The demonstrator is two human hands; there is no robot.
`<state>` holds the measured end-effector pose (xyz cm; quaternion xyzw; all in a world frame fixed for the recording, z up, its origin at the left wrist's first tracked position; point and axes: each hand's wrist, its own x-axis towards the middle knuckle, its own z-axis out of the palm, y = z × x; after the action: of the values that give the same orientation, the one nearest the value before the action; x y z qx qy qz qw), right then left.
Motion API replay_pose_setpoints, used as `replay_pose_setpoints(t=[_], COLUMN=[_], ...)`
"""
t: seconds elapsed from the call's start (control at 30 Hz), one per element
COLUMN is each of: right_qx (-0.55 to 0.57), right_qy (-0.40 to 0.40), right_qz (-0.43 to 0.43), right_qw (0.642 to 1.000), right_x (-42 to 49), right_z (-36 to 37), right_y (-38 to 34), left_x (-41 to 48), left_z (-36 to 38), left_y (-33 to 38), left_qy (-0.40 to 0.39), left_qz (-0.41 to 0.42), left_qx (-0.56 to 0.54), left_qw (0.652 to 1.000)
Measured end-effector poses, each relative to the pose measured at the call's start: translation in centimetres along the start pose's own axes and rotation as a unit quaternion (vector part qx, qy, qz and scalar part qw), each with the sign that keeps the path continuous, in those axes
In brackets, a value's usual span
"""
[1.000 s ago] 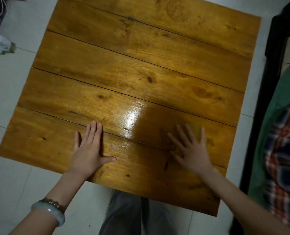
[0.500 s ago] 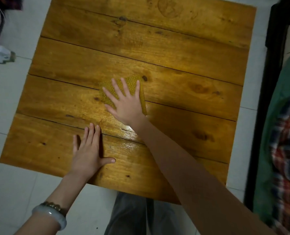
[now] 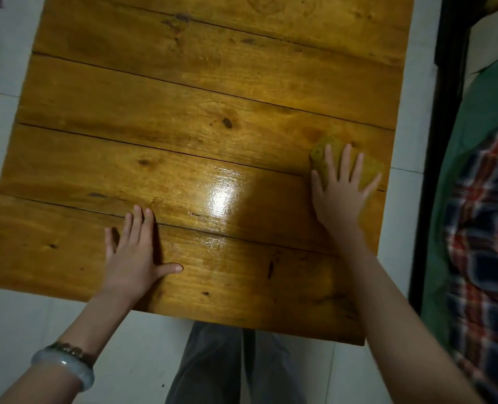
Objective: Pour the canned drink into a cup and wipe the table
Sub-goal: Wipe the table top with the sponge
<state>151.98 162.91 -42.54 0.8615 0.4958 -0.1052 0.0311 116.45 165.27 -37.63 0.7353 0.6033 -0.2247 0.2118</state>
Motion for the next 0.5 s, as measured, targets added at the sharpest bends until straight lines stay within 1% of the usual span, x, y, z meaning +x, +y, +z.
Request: replay_pose_setpoints(t=[0.07,0.13,0.17,0.23,0.3,0.33,0.37,0.43,0.5], right_qx=[0.014,0.041,0.051,0.04,0.022,0.025,0.033,0.031,0.01], right_qy=[0.002,0.008,0.013,0.001,-0.033,-0.037,-0.033,-0.021,-0.011], right_qz=[0.039,0.049,0.025,-0.084,-0.211,-0.26,-0.295,-0.341,-0.344], right_qw=[0.999,0.998,0.998,0.996,0.977,0.965,0.954,0.939,0.939], right_x=[-2.1,-3.1,-3.4,-4.6,-6.7,-7.7,-8.6,-10.1,-11.5], right_z=[0.9,1.4,1.5,1.9,2.3,2.4,2.6,3.3,3.7], right_y=[-2.6,-7.0,-9.5,-14.7,-18.4,-19.0,-18.8,-16.1,-11.6], left_x=[0.0,0.0,0.1,0.1,0.1,0.0,-0.1,-0.1,-0.1], left_z=[0.0,-0.1,0.0,0.0,0.1,0.1,0.2,0.2,0.2], left_y=[0.1,0.3,0.3,0.4,0.1,0.0,0.0,-0.1,-0.1], left_qy=[0.001,0.0,0.002,0.005,0.012,0.013,0.014,0.02,0.015], left_qz=[-0.004,-0.006,-0.007,-0.006,-0.006,-0.005,-0.003,0.002,0.002], left_qx=[-0.001,-0.009,-0.014,-0.017,-0.015,-0.016,-0.019,-0.019,-0.018], left_qw=[1.0,1.0,1.0,1.0,1.0,1.0,1.0,1.0,1.0])
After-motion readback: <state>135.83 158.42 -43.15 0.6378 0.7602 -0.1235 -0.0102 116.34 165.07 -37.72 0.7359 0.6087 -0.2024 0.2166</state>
